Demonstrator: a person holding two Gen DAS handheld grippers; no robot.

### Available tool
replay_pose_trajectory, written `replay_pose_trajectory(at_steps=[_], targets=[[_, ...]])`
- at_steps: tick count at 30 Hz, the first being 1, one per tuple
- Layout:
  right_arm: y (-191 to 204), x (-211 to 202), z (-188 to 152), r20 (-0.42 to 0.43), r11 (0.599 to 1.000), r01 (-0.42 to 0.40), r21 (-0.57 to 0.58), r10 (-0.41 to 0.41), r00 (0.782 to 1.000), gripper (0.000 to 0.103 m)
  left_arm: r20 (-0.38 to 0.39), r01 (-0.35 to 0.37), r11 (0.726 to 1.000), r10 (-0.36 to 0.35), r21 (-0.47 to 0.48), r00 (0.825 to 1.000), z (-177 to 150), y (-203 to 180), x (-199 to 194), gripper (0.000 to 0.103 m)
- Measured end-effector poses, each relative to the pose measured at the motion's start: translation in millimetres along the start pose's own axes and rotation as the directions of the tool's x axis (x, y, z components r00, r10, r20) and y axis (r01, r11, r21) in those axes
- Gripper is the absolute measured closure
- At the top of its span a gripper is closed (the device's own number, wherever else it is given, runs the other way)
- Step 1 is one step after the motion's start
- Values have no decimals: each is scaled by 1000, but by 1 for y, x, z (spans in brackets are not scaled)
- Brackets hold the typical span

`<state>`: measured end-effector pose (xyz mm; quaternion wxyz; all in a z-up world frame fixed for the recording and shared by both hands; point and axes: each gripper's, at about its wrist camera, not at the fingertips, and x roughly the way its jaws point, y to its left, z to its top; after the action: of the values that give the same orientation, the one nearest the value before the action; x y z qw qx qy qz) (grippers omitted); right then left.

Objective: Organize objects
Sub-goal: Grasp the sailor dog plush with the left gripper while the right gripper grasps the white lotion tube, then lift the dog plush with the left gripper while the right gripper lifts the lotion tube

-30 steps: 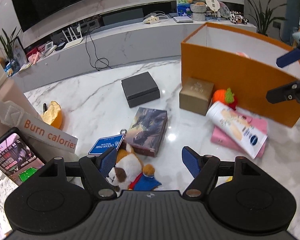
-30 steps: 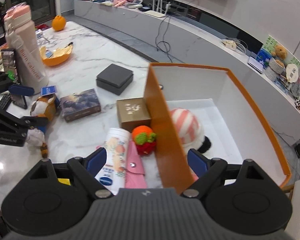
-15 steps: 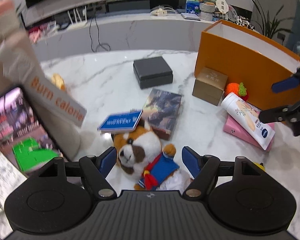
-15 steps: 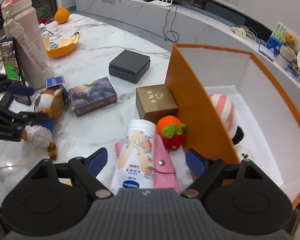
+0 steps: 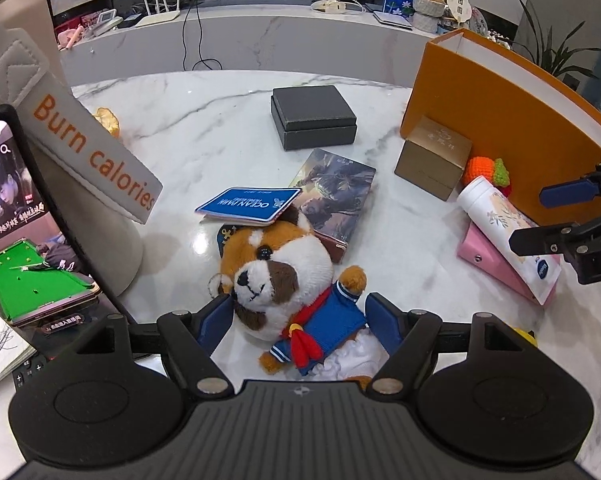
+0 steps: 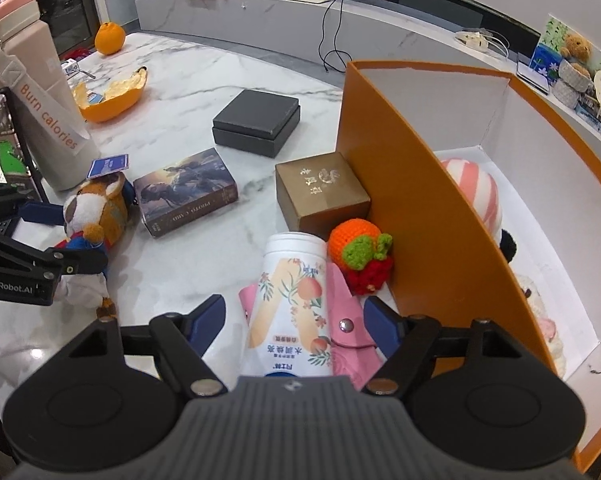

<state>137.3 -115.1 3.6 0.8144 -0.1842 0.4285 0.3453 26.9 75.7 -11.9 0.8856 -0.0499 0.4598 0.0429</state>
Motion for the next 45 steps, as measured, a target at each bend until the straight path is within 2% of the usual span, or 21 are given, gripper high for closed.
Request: replay_pose_trajectory(at_steps=[9,15,17,21,23,34,45], targets=[[2,7,-2,-21,1000,1,3,-1,1000,27,-3,-5,1000,5,-16,1000,0,3,9,14],[3,14,-4,-40,1000,4,10,-3,999,34,3,-12,1000,12,-8,1000,0,1,13,14],[4,16,-4,-44,1000,0,13,1,999,41,-3,-8,1000,8,-17,1000,1,3,14,14],[5,18,-3,-48,1000,-5,13,6,999,44,-14,0,1000,-1,-32,1000,1,6,17,14],[5,17,-3,-47,1000,-4,11,5,999,50,-15,1,999,-1,-32,1000,1,6,17,15],[3,19,-5,-49,1000,-17,13,18,999,48,-19,-3,1000,3,-19,1000,1,4,18,17],[1,24,-2,-29,999,-31,20,32,999,48,-37,22,998,-24,-61,999,0,13,24,17]])
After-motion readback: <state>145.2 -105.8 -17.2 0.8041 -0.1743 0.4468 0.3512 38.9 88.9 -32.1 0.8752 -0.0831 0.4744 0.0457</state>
